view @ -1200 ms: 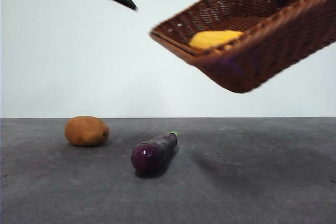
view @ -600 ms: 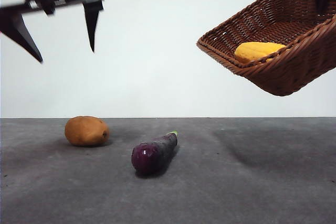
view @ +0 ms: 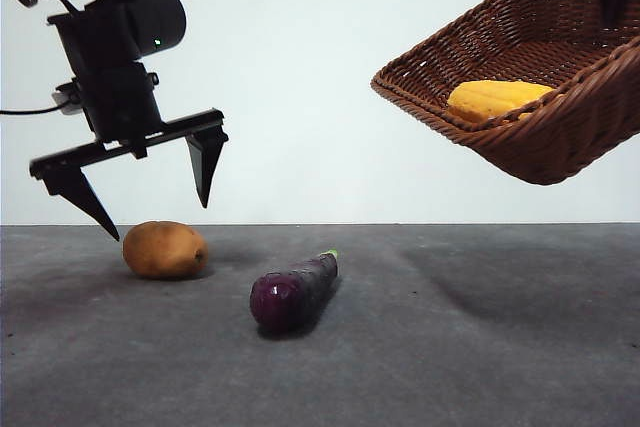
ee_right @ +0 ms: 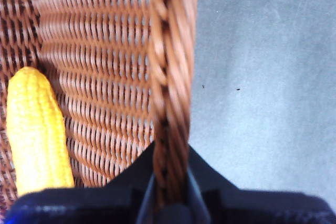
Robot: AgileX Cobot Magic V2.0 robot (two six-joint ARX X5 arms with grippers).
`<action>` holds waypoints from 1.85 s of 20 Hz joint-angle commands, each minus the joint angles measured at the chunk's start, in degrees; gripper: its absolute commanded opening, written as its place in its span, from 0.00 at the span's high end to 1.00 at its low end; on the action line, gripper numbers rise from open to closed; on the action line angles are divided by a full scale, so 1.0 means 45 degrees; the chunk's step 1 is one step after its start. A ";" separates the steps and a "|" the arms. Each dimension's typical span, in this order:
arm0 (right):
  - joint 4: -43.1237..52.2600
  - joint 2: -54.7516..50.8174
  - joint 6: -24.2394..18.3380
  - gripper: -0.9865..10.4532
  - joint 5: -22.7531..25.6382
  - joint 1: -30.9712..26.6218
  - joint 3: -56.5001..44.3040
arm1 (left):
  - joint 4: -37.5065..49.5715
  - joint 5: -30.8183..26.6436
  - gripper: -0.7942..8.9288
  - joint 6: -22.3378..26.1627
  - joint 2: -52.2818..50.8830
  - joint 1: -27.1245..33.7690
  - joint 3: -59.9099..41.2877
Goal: Help me put the vegetables on the table into the basket
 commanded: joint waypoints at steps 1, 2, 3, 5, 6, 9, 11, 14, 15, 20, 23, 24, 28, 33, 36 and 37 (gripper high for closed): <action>-0.0287 -0.0019 -0.0039 0.92 -0.0044 0.0000 -0.0068 | 0.0272 0.0189 0.43 -0.0588 0.0549 0.0010 -0.0049; -0.0291 -0.0019 -0.0044 0.92 -0.0044 0.0000 -0.0068 | 0.0393 0.0301 0.43 -0.0597 0.0670 0.0019 -0.0049; -0.0291 -0.0019 -0.0053 0.92 -0.0044 0.0000 -0.0068 | 0.0457 0.0471 0.43 -0.0680 0.0758 0.0083 -0.0049; -0.0291 -0.0019 -0.0092 0.92 -0.0044 0.0000 -0.0068 | 0.0578 0.0481 0.43 -0.0743 0.0865 0.0126 -0.0049; -0.0287 -0.0019 -0.0117 0.92 -0.0044 0.0000 -0.0073 | 0.0607 0.0481 0.44 -0.0787 0.0908 0.0151 -0.0049; -0.0287 -0.0019 -0.0199 0.92 -0.0044 0.0000 -0.0073 | 0.0520 0.0466 0.45 -0.0777 0.0947 0.0262 -0.0049; -0.0287 -0.0019 -0.0233 0.92 -0.0044 0.0000 -0.0073 | 0.0481 0.0476 0.53 -0.0772 0.0947 0.0321 -0.0049; -0.0287 -0.0019 -0.0243 0.92 -0.0049 0.0000 -0.0073 | 0.0345 0.0481 0.54 -0.0665 0.0962 0.0321 -0.0049; -0.0287 -0.0019 -0.0257 0.92 -0.0049 0.0000 -0.0073 | 0.0257 0.0481 0.54 -0.0617 0.0962 0.0321 -0.0049; -0.0287 -0.0019 -0.0321 0.92 -0.0049 0.0000 -0.0073 | 0.0287 0.0476 0.75 -0.0146 0.0986 0.0325 -0.0049; -0.0287 -0.0019 -0.0379 0.92 -0.0049 0.0000 -0.0073 | 0.0641 0.0583 0.93 0.0976 0.0971 0.0330 -0.0044; -0.0287 -0.0019 -0.0384 0.92 -0.0044 -0.0005 -0.0073 | 0.0729 0.0928 0.93 0.1409 0.0884 0.0350 0.0005; -0.0262 0.0053 -0.0364 0.92 -0.0039 -0.0005 -0.0073 | 0.0651 0.3619 0.93 0.4099 0.0277 0.0437 0.1180; -0.0019 0.0291 -0.0170 0.92 -0.0058 0.0000 -0.0078 | -0.0325 0.7155 0.93 0.6334 -0.1496 -0.0617 0.2579; -0.0189 0.0510 -0.0117 0.92 -0.0777 0.0000 -0.0083 | -0.0423 0.7135 0.93 0.7388 -0.2579 -0.2103 0.2589; -0.0180 0.0573 -0.0121 0.92 -0.1161 0.0005 -0.0087 | -0.0389 0.7019 0.93 0.7494 -0.2783 -0.2662 0.2589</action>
